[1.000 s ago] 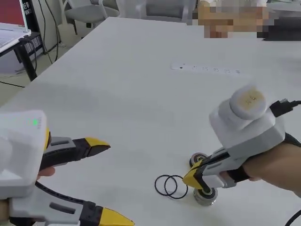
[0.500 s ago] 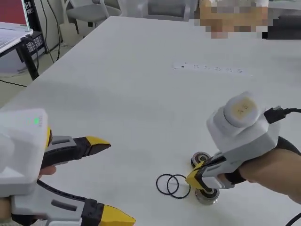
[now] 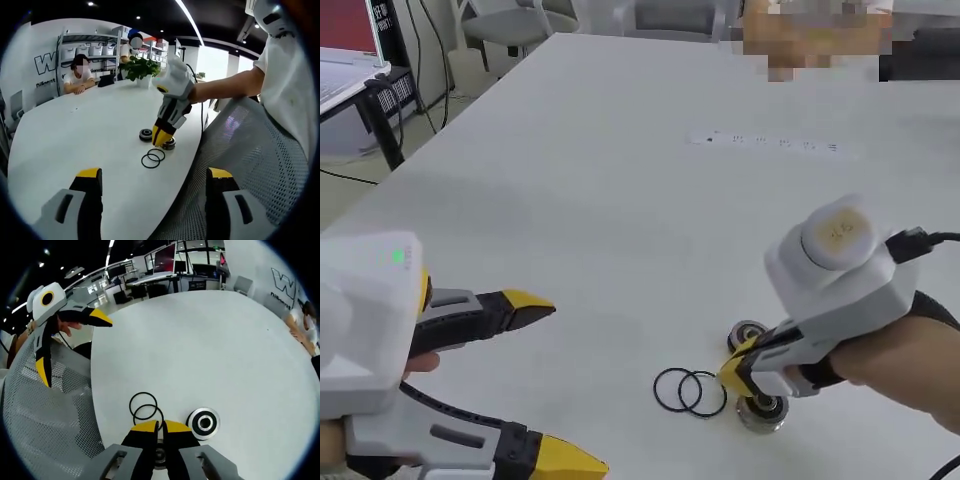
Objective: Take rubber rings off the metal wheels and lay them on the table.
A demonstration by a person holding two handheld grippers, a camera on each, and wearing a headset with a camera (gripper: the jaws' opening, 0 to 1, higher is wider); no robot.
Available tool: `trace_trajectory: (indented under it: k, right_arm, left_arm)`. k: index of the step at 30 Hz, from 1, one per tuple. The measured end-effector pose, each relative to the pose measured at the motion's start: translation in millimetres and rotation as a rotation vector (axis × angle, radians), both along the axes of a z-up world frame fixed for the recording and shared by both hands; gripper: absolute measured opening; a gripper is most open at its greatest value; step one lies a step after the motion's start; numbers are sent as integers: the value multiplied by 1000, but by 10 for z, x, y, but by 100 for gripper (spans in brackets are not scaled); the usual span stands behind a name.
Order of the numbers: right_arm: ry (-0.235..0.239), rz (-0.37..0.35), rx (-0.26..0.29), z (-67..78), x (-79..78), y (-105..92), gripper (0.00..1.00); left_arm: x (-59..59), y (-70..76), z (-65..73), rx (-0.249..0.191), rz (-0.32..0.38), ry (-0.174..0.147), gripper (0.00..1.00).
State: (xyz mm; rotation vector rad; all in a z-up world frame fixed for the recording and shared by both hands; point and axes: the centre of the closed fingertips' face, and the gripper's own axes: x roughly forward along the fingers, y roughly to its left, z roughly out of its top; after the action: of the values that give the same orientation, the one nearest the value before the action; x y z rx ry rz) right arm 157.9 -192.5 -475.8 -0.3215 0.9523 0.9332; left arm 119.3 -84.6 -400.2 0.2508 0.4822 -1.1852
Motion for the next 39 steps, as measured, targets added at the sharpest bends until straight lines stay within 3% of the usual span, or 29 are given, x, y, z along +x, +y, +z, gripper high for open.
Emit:
trace_trajectory:
  k: [7, 16, 20, 25, 35, 39]
  right_arm:
    - [-15, -24, 36, 103, 45, -21, 1]
    - [-60, -77, 133, 392, 145, -28, 3]
    - [-97, -105, 186, 548, 218, -58, 5]
    - [-182, -110, 259, 760, 317, -127, 7]
    - [-213, -170, 326, 842, 410, -343, 10]
    - [-211, -197, 348, 798, 441, -431, 11]
  left_arm:
    - [-4, 1, -14, 7, 2, 4, 83]
    - [-8, 5, -28, 16, 1, 6, 83]
    - [-9, 6, -29, 19, 0, 6, 84]
    - [-25, -20, 9, -3, -17, 8, 84]
    - [46, -6, 159, -7, -25, -19, 86]
    - [107, 2, 273, 5, -37, -50, 86]
